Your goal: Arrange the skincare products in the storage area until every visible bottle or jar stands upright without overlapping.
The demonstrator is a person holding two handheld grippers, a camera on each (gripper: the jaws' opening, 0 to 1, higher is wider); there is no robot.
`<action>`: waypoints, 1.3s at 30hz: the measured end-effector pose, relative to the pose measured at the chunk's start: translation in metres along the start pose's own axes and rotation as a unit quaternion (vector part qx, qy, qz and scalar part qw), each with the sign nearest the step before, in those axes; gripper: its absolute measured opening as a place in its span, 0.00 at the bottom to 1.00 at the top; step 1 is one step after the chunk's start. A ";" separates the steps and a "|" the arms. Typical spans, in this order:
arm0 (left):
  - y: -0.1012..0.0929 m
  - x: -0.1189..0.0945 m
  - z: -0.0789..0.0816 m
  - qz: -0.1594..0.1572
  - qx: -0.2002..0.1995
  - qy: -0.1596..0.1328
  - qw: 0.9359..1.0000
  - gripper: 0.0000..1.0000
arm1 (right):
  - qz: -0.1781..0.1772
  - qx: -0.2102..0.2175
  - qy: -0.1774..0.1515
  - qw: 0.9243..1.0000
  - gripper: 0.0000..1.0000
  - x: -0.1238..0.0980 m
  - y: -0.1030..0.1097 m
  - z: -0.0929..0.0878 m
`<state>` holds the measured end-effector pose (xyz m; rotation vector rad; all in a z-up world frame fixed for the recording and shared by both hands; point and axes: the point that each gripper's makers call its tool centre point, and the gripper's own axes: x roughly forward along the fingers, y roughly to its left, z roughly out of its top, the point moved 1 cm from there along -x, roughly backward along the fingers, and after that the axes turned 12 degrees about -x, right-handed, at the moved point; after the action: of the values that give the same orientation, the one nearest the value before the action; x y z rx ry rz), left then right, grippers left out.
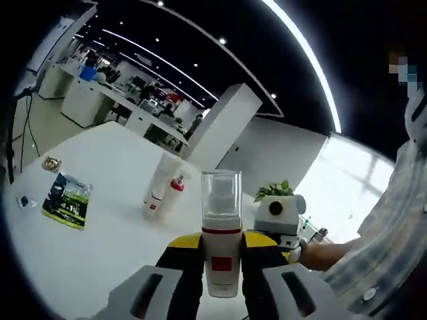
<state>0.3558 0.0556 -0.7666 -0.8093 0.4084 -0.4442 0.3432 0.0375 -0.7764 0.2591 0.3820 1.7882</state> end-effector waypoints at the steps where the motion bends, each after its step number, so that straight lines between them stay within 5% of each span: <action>1: 0.002 -0.002 0.002 0.003 0.001 -0.001 1.000 0.20 | -0.001 0.002 0.001 1.000 0.39 0.000 0.000 0.000; 5: 0.018 -0.006 0.000 0.056 0.059 0.021 0.996 0.20 | -0.018 0.010 -0.022 1.000 0.39 -0.001 -0.004 0.015; 10: 0.022 -0.005 -0.015 0.086 0.124 0.070 0.986 0.20 | -0.043 0.023 -0.035 0.998 0.32 0.009 -0.011 0.031; 13: 0.023 -0.005 -0.024 0.107 0.177 0.100 0.973 0.20 | -0.055 0.019 -0.034 0.998 0.21 0.015 -0.013 0.032; 18: 0.028 -0.011 -0.026 0.126 0.180 0.105 0.970 0.20 | -0.065 0.021 -0.028 0.997 0.23 0.028 -0.011 0.027; 20: 0.036 -0.018 -0.026 0.147 0.206 0.118 0.960 0.20 | -0.069 0.028 -0.020 0.997 0.21 0.032 -0.010 0.024; 23: 0.036 -0.023 -0.025 0.143 0.194 0.118 0.963 0.20 | -0.070 0.056 -0.029 0.996 0.20 0.034 -0.011 0.022; 25: 0.033 -0.026 -0.025 0.133 0.204 0.115 0.963 0.20 | -0.060 0.040 -0.032 0.997 0.19 0.034 -0.008 0.025; 28: 0.019 -0.027 -0.023 0.073 0.164 0.096 0.979 0.21 | -0.033 0.037 -0.039 0.998 0.18 0.030 -0.004 0.032; 31: 0.008 -0.032 -0.023 0.014 0.165 0.102 0.981 0.22 | 0.013 0.047 -0.043 0.998 0.18 0.025 0.006 0.038; 34: -0.006 -0.036 -0.031 -0.040 0.106 0.131 0.985 0.24 | 0.064 0.026 -0.042 0.997 0.18 0.021 0.024 0.045; 39: -0.014 -0.042 -0.055 -0.083 0.067 0.191 0.976 0.26 | 0.121 0.010 -0.030 0.992 0.18 0.015 0.040 0.050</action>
<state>0.2899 0.0363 -0.7833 -0.6272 0.6621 -0.7809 0.3227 0.0497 -0.7151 0.3863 0.3374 2.0107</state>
